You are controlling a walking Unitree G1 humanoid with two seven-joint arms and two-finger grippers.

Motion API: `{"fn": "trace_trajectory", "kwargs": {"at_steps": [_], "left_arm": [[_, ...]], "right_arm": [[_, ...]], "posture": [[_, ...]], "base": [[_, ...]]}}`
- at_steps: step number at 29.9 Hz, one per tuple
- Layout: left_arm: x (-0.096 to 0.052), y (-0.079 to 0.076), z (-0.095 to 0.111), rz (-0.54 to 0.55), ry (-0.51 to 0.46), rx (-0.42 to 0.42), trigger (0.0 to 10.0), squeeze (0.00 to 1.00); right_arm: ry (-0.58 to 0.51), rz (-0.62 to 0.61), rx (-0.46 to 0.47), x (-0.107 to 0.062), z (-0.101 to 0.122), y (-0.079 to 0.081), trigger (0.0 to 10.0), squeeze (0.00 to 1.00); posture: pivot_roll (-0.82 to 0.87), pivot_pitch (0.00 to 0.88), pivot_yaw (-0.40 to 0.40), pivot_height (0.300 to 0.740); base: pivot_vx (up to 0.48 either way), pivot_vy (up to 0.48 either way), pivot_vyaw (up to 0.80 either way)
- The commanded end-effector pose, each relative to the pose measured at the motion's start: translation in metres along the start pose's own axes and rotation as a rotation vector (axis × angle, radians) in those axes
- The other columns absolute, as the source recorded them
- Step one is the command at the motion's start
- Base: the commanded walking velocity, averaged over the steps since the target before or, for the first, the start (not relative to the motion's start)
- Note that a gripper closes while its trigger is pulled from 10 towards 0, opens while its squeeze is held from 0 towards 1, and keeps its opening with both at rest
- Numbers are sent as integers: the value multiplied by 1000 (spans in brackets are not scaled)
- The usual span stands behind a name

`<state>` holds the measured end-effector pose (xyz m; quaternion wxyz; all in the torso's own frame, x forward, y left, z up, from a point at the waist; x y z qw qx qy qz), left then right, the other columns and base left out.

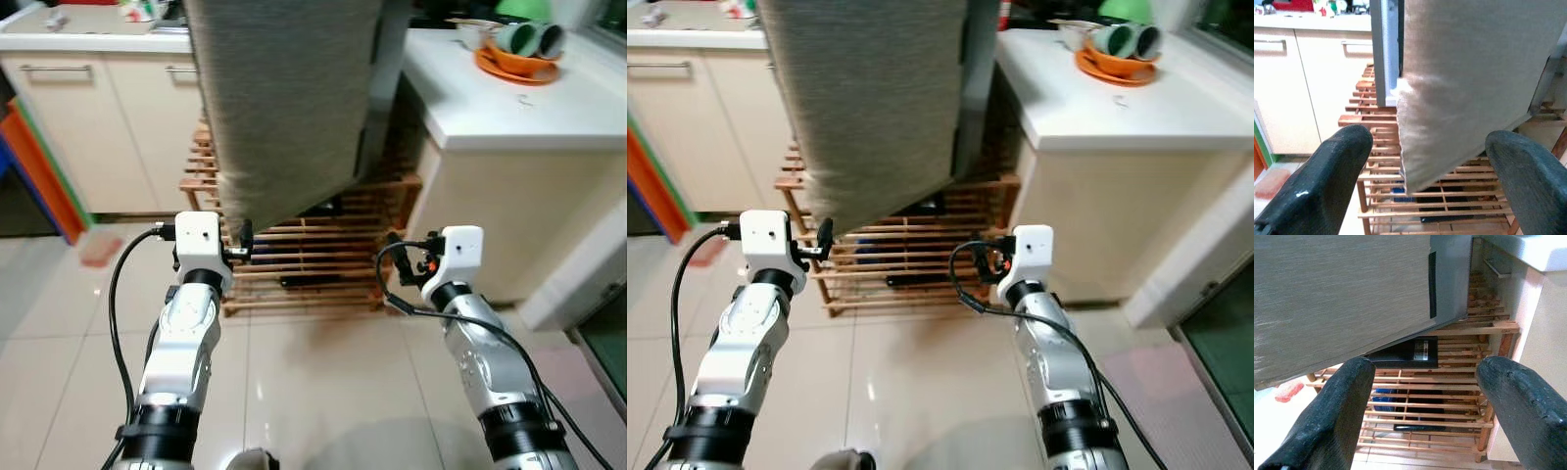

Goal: Restocking fridge

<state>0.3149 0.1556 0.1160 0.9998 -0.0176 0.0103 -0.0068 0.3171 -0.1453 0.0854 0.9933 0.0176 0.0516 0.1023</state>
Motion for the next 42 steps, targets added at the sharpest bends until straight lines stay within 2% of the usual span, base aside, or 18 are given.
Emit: {"fn": "trace_trajectory", "kwargs": {"at_steps": [1, 16, 26, 30, 34, 39, 42], "left_arm": [[2, -6, 8, -18, -34, 4, 10000, 0], [-3, -10, 10, -18, -61, -14, 10000, 0], [-1, -3, 9, 12, -44, 0, 10000, 0], [1, 5, 8, 57, -34, 0, 10000, 0], [2, 15, 4, 115, -10, 0, 10000, 0], [4, 13, 4, 116, -2, -12, 10000, 0], [4, 6, 5, 88, -14, 33, 10000, 0]], "right_arm": [[-3, 0, -3, 3, 3, -2, 10000, 0], [-1, 38, 0, 6, 3, -1, 10000, 0], [1, 54, 8, 5, 1, 4, 10000, 0], [1, 55, 11, 4, 1, 5, 10000, 0], [-7, 99, -1, 3, 2, 12, 10000, 0], [-14, 129, -8, 3, 3, 20, 10000, 0], [-28, 141, -1, 4, 5, 24, 10000, 0]], "posture": [[16, 0, -6, 740], [32, 0, -20, 740], [24, 0, -7, 740], [22, 0, -5, 740], [19, 0, -6, 740], [17, 0, -6, 740], [16, 0, -6, 740]], "base": [[442, 0, 0], [312, 348, 0], [298, 376, 0], [283, 389, 0], [134, 421, 0], [0, 0, 0], [0, 0, 0]]}}
Point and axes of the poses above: a point about 5 cm out from each wrist's last joint towards the gripper, its own x axis pointing out of the wrist towards the gripper, its own z axis along the axis of the wrist's last joint, y = z × x, the point moved 1 cm from there along x, pointing out of the wrist towards the gripper, and after that the axes turned 3 degrees about -x, right-handed, at the moved point
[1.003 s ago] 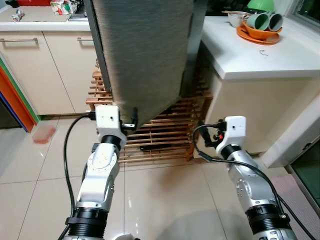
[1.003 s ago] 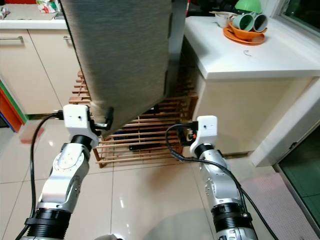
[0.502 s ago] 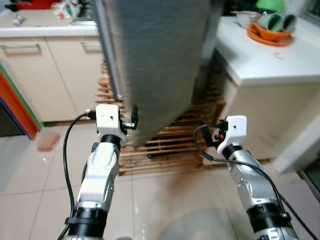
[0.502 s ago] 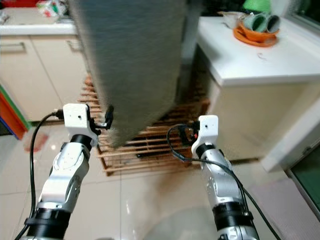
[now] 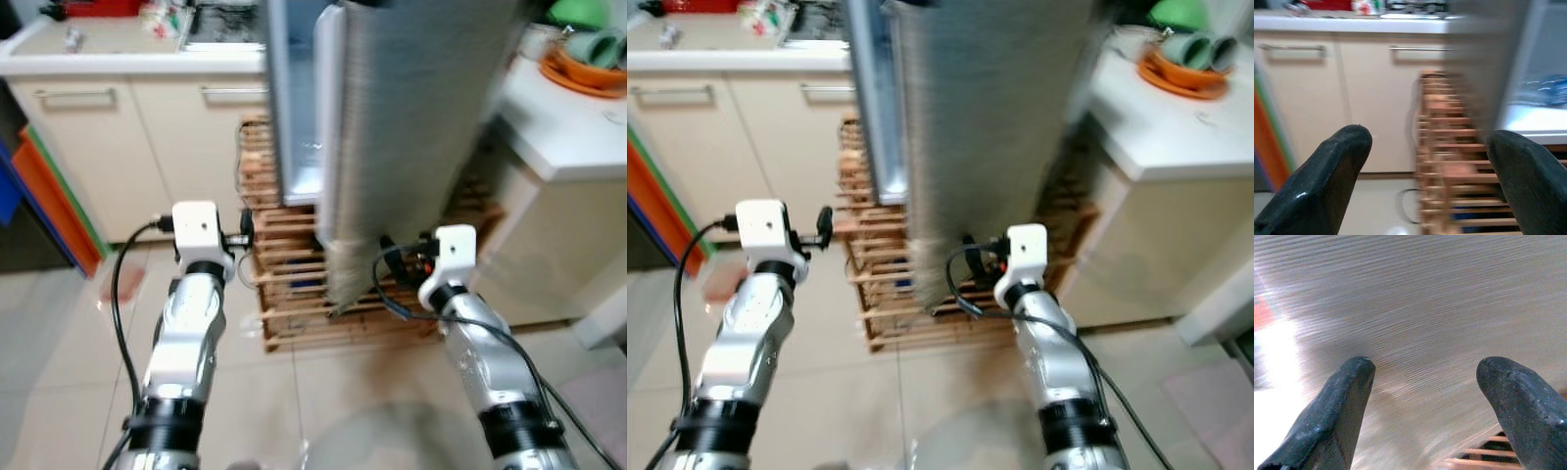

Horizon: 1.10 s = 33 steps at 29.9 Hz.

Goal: Restocking fridge

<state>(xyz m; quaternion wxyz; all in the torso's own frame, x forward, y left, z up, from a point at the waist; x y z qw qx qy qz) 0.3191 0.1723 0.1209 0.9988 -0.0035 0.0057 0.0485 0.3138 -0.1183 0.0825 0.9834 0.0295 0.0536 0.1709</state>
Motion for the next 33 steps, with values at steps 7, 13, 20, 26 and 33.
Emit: {"fn": "trace_trajectory", "kwargs": {"at_steps": [7, 13, 20, 26, 33], "left_arm": [[0, -15, 2, -42, -15, -5, 10000, 0], [0, -19, 5, -66, -34, 21, 10000, 0], [-6, -26, 6, -137, -52, 8, 10000, 0], [-3, -27, 5, -143, -53, 24, 10000, 0], [0, -27, 8, -159, -63, 21, 10000, 0]], "right_arm": [[-57, -7, -17, 8, 17, 0, 10000, 31], [-33, 25, -40, 9, 15, 7, 10000, 0], [-50, 30, -68, 3, 15, 9, 10000, 0], [-36, -18, -60, -5, 8, -1, 10000, 0], [-38, -25, -56, -4, 8, -1, 10000, 0]], "posture": [[15, 0, -2, 740], [21, 0, -3, 740], [16, 0, -4, 740], [6, 0, 4, 740], [5, 0, 7, 740]], "base": [[0, 0, 0], [0, 0, 0], [181, 0, 0], [458, 0, 0], [458, 0, 0]]}}
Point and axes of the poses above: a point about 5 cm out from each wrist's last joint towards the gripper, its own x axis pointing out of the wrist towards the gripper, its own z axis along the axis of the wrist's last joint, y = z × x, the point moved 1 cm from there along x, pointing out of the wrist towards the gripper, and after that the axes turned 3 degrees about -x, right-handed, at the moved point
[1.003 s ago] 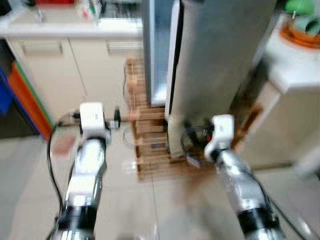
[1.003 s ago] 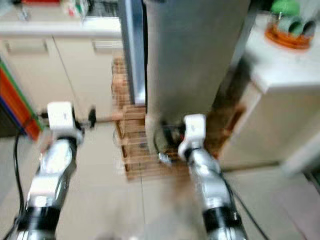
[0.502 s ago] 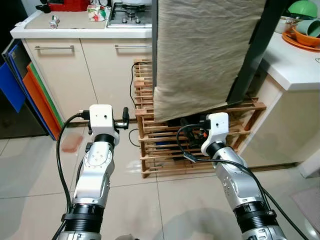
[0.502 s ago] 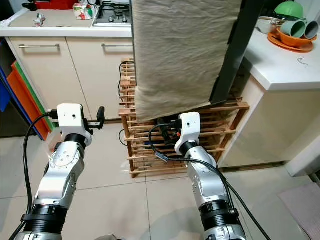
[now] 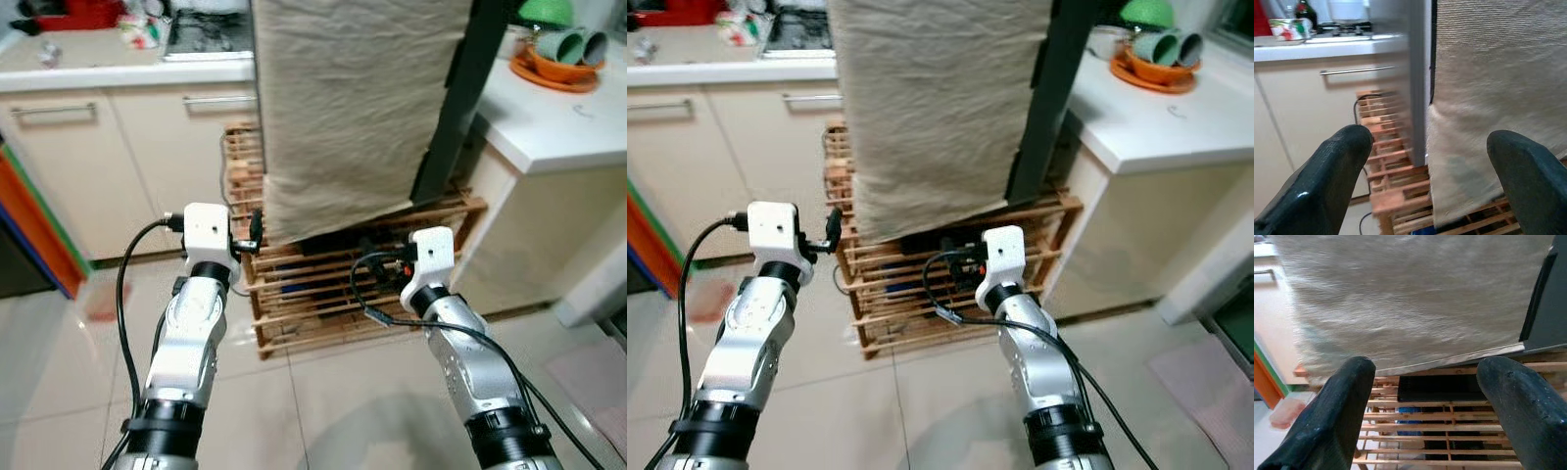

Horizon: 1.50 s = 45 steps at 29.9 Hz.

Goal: Restocking fridge

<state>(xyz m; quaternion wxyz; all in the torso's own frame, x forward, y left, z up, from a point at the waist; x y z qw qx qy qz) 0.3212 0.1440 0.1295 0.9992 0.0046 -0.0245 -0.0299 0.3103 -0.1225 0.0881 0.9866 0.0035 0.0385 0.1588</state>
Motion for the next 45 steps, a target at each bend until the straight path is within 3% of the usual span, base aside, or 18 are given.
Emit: {"fn": "trace_trajectory", "kwargs": {"at_steps": [1, 12, 14, 15, 18, 24, 36, 40, 45], "left_arm": [[1, 3, 1, 6, -7, 5, 10000, 0], [1, 4, 8, 18, -48, -9, 10000, 0], [1, 4, 10, 33, -64, -48, 10000, 0], [1, 5, 11, 41, -68, -108, 10000, 0], [2, 9, 11, 75, -58, -124, 10000, 0], [4, 14, 5, 125, -26, -114, 10000, 0], [4, 4, 2, 69, -10, -76, 10000, 0], [5, 13, -10, 112, 69, -44, 10000, 0], [3, 19, -11, 135, 78, -25, 10000, 0]], "right_arm": [[-21, 4, 2, 1, 4, 2, 10000, 0], [-13, 11, 13, 2, 3, 4, 10000, 0], [-13, 11, 16, 2, 2, 5, 10000, 0], [-13, 11, 16, 2, 2, 5, 10000, 0], [-12, 9, 17, 2, 2, 4, 10000, 0], [-8, 1, 17, 0, 2, 1, 10000, 0], [-2, -53, 32, 1, 2, -5, 10000, 0], [-22, -87, 52, -2, 2, -8, 10000, 0], [-17, -101, 70, -3, -2, -7, 10000, 8]], "posture": [[5, 0, 8, 740], [10, 0, 10, 740], [9, 0, 11, 740], [7, 0, 11, 740], [4, 0, 12, 740], [-1, 0, 9, 740], [-5, 0, 15, 740], [0, 0, 36, 740], [11, 0, 39, 740]], "base": [[458, 0, 0], [447, 0, 0], [416, 240, 0], [337, 341, 0], [112, 114, 0], [0, 0, 0], [0, 0, 0], [0, 474, 0], [0, 480, 0]]}}
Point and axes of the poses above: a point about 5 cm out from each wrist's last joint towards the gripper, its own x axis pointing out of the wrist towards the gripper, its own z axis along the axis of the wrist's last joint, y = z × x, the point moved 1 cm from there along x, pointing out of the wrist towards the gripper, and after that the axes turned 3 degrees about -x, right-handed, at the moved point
